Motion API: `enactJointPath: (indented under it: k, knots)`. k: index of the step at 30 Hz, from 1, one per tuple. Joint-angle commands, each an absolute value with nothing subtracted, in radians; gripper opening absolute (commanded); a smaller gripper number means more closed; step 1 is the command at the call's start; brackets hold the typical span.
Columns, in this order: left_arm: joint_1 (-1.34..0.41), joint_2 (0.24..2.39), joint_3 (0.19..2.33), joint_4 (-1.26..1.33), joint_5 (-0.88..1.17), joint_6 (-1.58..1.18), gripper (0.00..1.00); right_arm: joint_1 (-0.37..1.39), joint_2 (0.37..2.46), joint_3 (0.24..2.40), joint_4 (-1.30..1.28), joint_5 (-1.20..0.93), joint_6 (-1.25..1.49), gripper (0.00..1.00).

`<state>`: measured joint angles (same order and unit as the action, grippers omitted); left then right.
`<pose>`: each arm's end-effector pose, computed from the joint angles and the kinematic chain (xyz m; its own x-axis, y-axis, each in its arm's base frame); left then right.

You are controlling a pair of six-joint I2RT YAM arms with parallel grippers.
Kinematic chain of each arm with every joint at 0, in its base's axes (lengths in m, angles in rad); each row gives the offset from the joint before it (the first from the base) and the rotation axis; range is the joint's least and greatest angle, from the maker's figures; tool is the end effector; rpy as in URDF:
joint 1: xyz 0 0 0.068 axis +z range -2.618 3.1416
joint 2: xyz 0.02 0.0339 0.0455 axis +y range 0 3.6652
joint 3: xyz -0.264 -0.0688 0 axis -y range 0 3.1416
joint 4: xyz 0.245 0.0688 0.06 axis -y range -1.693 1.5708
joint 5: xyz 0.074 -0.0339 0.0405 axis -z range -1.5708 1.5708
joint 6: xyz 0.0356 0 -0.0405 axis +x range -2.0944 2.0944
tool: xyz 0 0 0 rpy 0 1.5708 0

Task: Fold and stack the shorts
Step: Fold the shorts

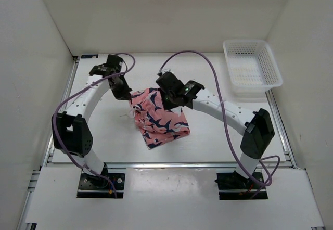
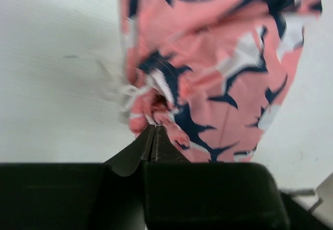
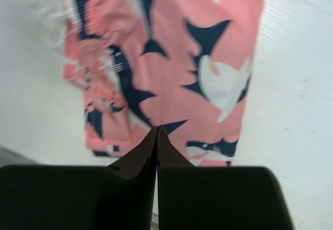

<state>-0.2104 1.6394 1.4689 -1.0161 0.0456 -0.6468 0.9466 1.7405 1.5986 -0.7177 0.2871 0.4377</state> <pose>0.3232 -0.0707 0.2929 -0.8593 -0.4321 -0.2736 -0.3666 0.8934 -0.2596 0.2339 0.3075 0.3165 -0.6851 -0.2556 -0.6821 -0.4193 0.9041 0.0824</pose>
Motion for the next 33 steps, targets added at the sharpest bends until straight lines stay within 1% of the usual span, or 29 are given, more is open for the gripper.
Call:
enactJointPath:
  k: [1,3,8,12,14,16,19,20,22,23,24,27,28,30,31,33]
  knots:
    - [-0.29,1.669,1.474,-0.985,0.114,-0.657,0.1,0.847,1.784,1.539,-0.678,0.206,0.465,0.0]
    - [-0.327,1.729,1.474,-0.95,0.114,-0.669,0.1,0.812,1.828,1.526,-0.655,0.18,0.474,0.0]
    - [-0.327,1.896,1.496,-0.939,0.045,-0.67,0.1,0.775,1.949,1.506,-0.604,0.12,0.485,0.0]
    - [-0.327,1.95,1.506,-0.939,-0.024,-0.661,0.1,0.765,1.988,1.497,-0.592,0.1,0.485,0.0]
    - [-0.327,1.962,1.517,-0.974,-0.067,-0.652,0.1,0.753,1.974,1.497,-0.592,0.1,0.494,0.14]
    - [-0.327,1.988,1.581,-1.008,-0.092,-0.626,0.1,0.741,1.951,1.511,-0.623,0.1,0.494,0.29]
    - [-0.327,1.99,1.715,-1.103,-0.104,-0.58,0.1,0.73,1.855,1.508,-0.635,0.149,0.494,0.67]
    - [-0.337,1.979,1.748,-1.121,-0.104,-0.568,0.1,0.73,1.788,1.508,-0.635,0.214,0.494,0.87]
    - [-0.337,1.924,1.837,-1.175,-0.104,-0.554,0.19,0.73,1.718,1.48,-0.663,0.296,0.494,0.97]
    - [-0.337,1.902,1.86,-1.189,-0.095,-0.537,0.23,0.73,1.653,1.48,-0.675,0.339,0.494,1.0]
    - [-0.337,1.878,1.88,-1.199,-0.086,-0.528,0.27,0.73,1.62,1.47,-0.689,0.43,0.494,1.0]
    - [-0.337,1.767,1.922,-1.218,-0.063,-0.502,0.54,0.707,1.505,1.436,-0.747,0.549,0.523,1.0]
    - [-0.337,1.702,1.922,-1.218,-0.054,-0.502,0.69,0.68,1.456,1.427,-0.774,0.578,0.523,1.0]
    - [-0.337,1.629,1.898,-1.206,-0.054,-0.502,0.83,0.66,1.41,1.401,-0.799,0.639,0.534,1.0]
    - [-0.337,1.556,1.867,-1.197,-0.054,-0.491,0.85,0.651,1.367,1.39,-0.819,0.655,0.534,1.0]
    - [-0.337,1.485,1.844,-1.197,-0.084,-0.491,0.86,0.64,1.324,1.347,-0.819,0.69,0.534,1.0]
